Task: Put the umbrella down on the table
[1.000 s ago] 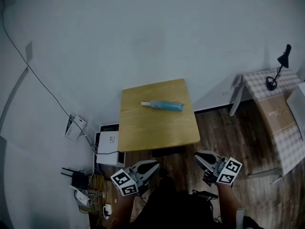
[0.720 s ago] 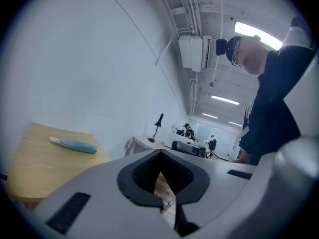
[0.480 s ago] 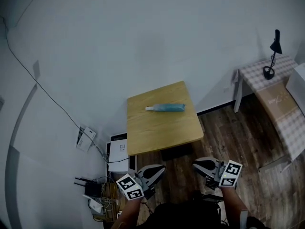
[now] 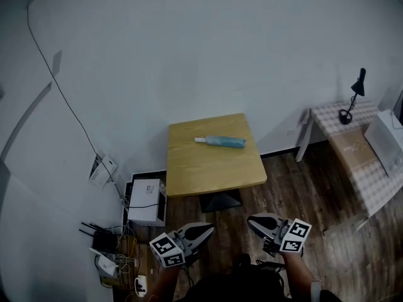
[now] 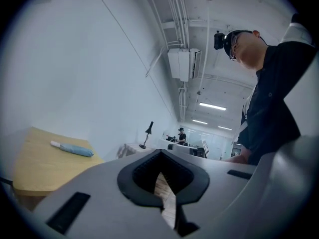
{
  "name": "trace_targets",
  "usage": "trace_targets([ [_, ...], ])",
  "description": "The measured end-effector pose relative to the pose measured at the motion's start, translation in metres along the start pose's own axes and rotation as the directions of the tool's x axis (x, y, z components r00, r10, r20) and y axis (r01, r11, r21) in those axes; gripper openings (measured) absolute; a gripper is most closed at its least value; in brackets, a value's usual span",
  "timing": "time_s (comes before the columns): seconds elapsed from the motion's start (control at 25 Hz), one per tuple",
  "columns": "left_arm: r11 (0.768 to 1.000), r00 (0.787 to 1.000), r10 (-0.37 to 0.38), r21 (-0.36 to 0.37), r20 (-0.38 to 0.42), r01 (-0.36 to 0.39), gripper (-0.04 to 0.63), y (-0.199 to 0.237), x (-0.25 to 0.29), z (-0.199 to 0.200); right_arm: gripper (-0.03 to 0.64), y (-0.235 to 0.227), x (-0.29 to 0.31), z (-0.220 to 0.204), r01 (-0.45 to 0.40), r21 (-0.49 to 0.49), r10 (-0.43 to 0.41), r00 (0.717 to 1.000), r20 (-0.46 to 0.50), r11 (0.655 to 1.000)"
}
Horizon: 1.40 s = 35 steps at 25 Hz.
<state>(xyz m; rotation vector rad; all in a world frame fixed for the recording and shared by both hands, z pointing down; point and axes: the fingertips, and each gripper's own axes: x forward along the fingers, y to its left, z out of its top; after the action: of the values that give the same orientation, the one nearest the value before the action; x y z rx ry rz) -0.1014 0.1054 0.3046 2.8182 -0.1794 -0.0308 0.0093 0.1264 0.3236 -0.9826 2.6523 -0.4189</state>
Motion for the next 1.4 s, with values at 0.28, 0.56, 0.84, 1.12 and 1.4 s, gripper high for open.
trace_targets([
  [0.28,0.998,0.999,0.024,-0.061,0.033,-0.022,0.012,-0.002,-0.087,-0.037,0.026,0.066,0.041,-0.037,0.019,-0.007,-0.019,0.998,-0.059,1.0],
  [0.56,0.994,0.997,-0.036,-0.098,0.064,0.042,0.012,-0.02,-0.104,-0.058,0.026,0.099,0.031,-0.057,0.083,-0.017,-0.084,0.99,-0.113,0.996],
  [0.84,0.998,0.998,-0.04,-0.055,0.054,0.042,0.012,-0.041,-0.102,-0.048,0.026,0.103,0.03,-0.049,0.052,-0.046,-0.058,0.991,-0.124,0.998],
  [1.12,0.997,0.999,-0.026,-0.068,0.037,0.029,0.012,-0.049,-0.073,-0.035,0.026,0.117,0.019,-0.025,-0.086,-0.133,0.065,0.986,-0.151,0.987],
  [1.4,0.999,1.0,-0.03,-0.025,-0.01,0.029,0.012,-0.063,-0.048,-0.035,0.025,0.105,-0.037,-0.016,-0.039,-0.115,0.029,0.996,-0.086,0.993],
])
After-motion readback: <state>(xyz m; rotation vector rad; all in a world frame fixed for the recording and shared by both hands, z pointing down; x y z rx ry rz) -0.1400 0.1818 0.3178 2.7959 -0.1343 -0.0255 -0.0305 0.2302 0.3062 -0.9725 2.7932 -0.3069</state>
